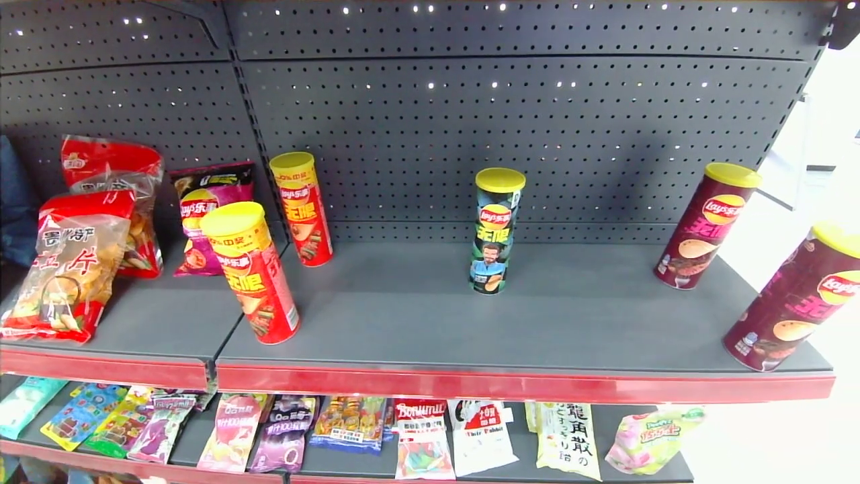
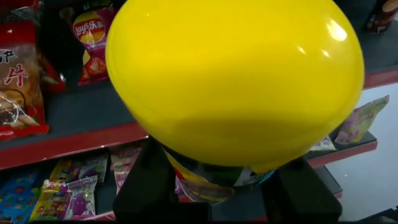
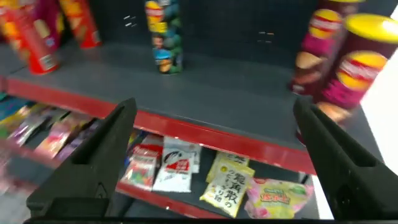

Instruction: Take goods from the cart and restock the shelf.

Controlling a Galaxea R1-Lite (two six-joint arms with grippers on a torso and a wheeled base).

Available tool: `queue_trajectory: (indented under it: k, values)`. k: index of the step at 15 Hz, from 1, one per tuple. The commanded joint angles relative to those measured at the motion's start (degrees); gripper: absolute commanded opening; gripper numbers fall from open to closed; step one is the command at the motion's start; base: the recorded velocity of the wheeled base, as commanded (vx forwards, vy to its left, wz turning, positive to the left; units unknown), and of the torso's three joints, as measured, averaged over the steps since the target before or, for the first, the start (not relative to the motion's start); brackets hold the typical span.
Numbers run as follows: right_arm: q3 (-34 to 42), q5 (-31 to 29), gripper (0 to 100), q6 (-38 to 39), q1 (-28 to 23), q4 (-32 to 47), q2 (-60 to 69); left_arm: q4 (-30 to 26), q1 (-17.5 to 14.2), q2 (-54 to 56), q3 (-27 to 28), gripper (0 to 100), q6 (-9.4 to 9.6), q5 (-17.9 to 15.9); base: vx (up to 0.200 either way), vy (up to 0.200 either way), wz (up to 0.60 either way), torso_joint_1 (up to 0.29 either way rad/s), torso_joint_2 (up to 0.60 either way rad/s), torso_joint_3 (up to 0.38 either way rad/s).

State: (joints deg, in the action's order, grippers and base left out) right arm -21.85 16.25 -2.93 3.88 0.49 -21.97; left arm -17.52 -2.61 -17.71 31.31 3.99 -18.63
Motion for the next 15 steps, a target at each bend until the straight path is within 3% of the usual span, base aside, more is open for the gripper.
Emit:
queue_trajectory:
  k: [1,2,3,6,7,10,15]
  values:
    - [-7.86,6.60,100,-4.72,12.65,-0.75,-23.03,0.03,-0.03,-3.73,-0.54,0,-0.03,-0.27,0.000,0.000,0.00,0.000,0.00,0.000]
    - [-9.71,6.34,100,-4.98,15.46,-1.72,-27.60,0.03,-0.03,-3.73,-1.07,0,-0.03,-0.27,0.000,0.000,0.00,0.000,0.00,0.000]
    - [-12.26,6.25,100,-4.98,17.39,-8.75,-36.83,0.12,-0.03,-3.82,-1.69,0,-0.03,0.08,0.000,0.000,0.00,0.000,0.00,0.000]
    - [-14.19,6.07,100,-3.58,17.31,-31.78,-57.49,0.29,-0.03,-4.26,-1.42,0,0.14,1.31,0.000,0.000,0.00,0.000,0.00,0.000]
    - [-15.95,6.51,100,-2.26,17.31,-34.24,-61.35,0.29,-0.03,-4.08,-1.42,0,0.14,1.66,0.000,0.000,0.00,0.000,0.00,0.000]
    - [-24.12,6.69,100,-1.56,17.39,-34.50,-71.81,0.20,-0.03,-3.82,-1.51,0,1.38,1.75,0.000,0.000,0.00,0.000,0.00,0.000]
    - [-34.32,3.00,100,-1.82,16.95,-34.59,-82.71,0.29,-0.03,-4.44,-1.69,0,1.38,1.58,0.000,0.000,0.00,0.000,0.00,0.000]
